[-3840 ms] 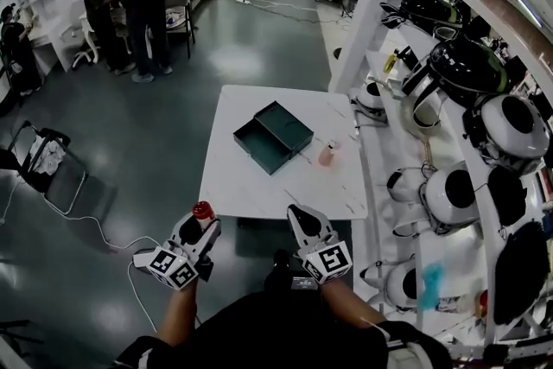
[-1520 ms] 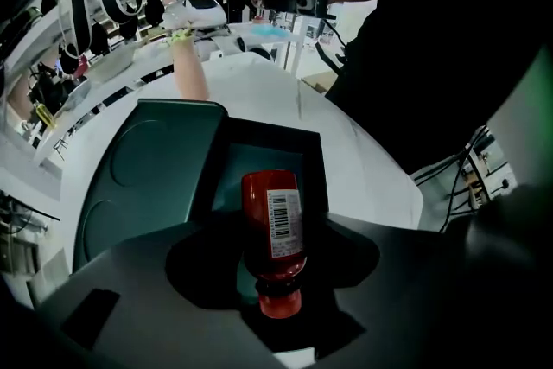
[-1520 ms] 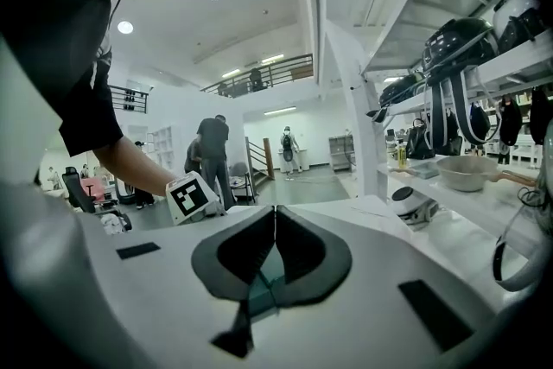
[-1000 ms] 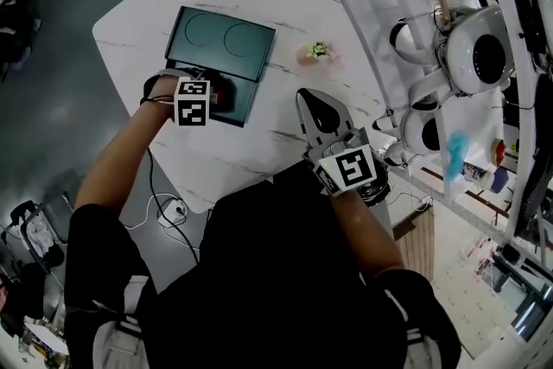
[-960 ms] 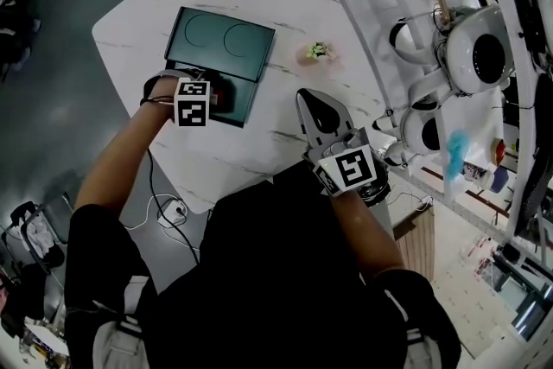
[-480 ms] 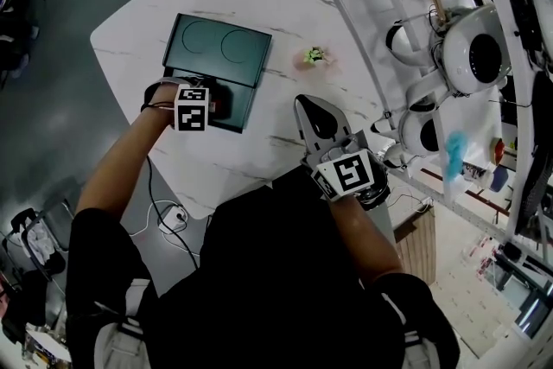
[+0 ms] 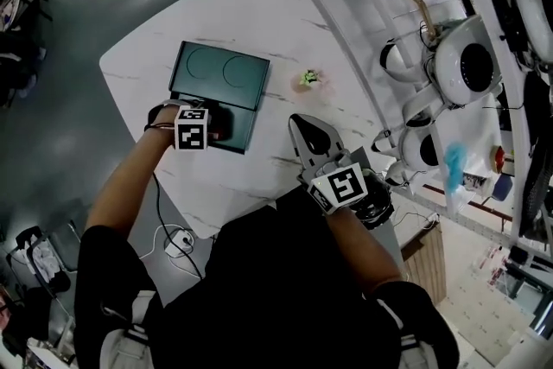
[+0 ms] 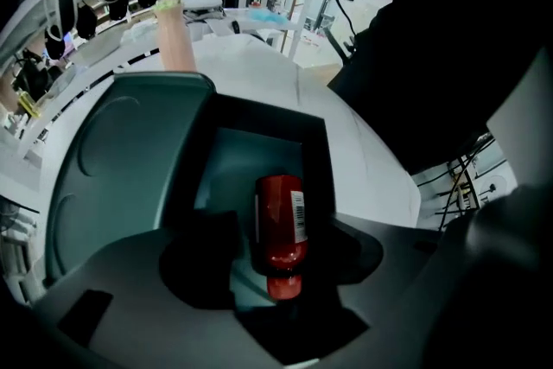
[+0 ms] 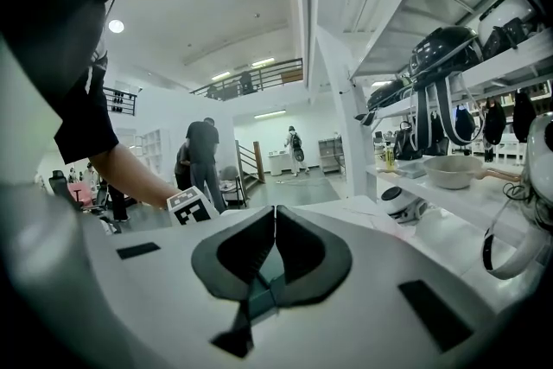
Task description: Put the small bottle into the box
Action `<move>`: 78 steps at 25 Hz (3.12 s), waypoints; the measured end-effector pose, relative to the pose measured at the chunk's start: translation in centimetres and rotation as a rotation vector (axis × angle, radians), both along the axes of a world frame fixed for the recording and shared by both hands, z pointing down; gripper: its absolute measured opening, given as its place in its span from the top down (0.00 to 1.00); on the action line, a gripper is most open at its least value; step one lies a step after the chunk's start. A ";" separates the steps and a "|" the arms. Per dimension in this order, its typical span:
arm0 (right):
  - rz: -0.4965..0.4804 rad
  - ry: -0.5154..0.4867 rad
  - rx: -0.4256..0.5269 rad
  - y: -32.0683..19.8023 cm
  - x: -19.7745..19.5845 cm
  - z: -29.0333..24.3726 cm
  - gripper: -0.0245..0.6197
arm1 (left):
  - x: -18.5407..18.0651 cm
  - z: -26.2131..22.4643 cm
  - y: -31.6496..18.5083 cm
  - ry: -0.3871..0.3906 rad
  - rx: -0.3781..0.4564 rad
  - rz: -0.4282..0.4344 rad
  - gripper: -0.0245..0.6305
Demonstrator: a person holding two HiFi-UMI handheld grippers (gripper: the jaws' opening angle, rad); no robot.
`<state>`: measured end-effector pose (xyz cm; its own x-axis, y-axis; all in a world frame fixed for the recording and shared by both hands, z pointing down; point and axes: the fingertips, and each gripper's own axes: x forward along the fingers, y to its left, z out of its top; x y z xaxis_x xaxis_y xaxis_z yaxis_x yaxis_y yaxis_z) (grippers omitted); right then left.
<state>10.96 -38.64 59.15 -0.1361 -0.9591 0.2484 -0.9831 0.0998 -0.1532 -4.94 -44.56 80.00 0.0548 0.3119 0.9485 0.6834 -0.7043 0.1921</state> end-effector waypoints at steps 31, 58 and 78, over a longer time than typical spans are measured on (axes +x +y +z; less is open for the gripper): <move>-0.343 0.007 0.306 4.2 0.3 -9.6 0.91 | -5.3 -32.8 3.9 1.592 -0.161 -1.552 0.94; -0.519 -0.039 0.304 20.5 -5.1 -10.3 0.91 | -10.7 -32.6 26.8 1.666 0.212 -1.748 0.94; -0.445 0.027 0.218 40.5 -12.2 -7.7 0.91 | -16.1 -29.0 46.0 1.600 0.211 -1.749 0.94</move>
<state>-1.27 1.89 51.44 -0.5407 -0.8393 0.0574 -0.8411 0.5380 -0.0566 -21.01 1.43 50.96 0.4848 -0.8708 -0.0818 -0.8473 -0.4908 0.2029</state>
